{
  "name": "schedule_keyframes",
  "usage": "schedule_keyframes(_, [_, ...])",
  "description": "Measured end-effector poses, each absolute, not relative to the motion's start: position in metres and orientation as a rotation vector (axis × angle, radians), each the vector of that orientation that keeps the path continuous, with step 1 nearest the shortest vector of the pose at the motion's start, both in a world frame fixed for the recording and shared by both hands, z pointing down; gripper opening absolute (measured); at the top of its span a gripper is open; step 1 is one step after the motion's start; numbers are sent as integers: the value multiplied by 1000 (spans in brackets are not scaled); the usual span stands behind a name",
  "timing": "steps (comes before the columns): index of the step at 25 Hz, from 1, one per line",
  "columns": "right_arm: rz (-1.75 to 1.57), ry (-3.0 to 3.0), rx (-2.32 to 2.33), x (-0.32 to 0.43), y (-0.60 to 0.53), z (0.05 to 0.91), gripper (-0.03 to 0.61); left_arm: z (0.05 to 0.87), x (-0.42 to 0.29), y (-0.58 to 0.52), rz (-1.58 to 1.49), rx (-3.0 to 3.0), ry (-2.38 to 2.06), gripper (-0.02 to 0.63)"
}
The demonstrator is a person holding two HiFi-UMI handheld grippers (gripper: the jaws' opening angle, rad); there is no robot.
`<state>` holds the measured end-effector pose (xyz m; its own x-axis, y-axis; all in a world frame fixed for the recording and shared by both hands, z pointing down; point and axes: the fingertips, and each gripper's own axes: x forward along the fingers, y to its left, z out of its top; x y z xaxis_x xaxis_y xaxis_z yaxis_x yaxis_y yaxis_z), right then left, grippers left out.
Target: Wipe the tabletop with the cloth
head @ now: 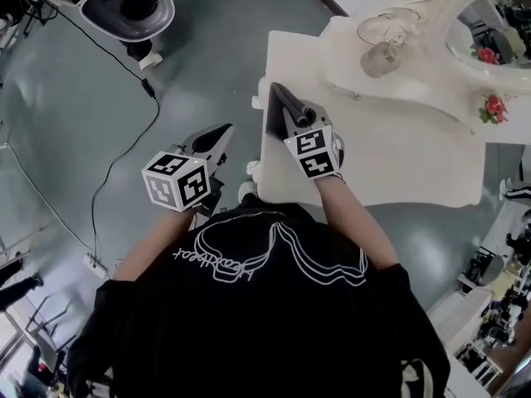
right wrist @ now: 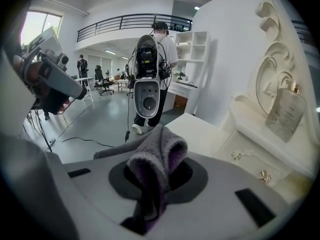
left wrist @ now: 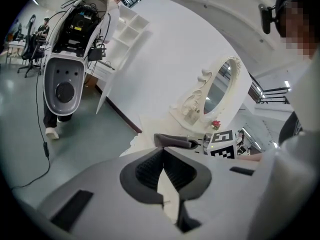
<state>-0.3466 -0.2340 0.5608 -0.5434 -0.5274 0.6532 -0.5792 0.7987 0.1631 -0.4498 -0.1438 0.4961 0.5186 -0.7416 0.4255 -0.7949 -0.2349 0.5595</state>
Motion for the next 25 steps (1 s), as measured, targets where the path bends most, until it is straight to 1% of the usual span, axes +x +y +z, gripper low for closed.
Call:
schedule_keyframes(17, [82,-2239,870,-310,-232,564,54,492,-434,-136,93,2009,-1262,5])
schedule_keyframes(25, [83,-2243,867,-273,-234,561,54,478,-401,-138,98,2000,-1302,5])
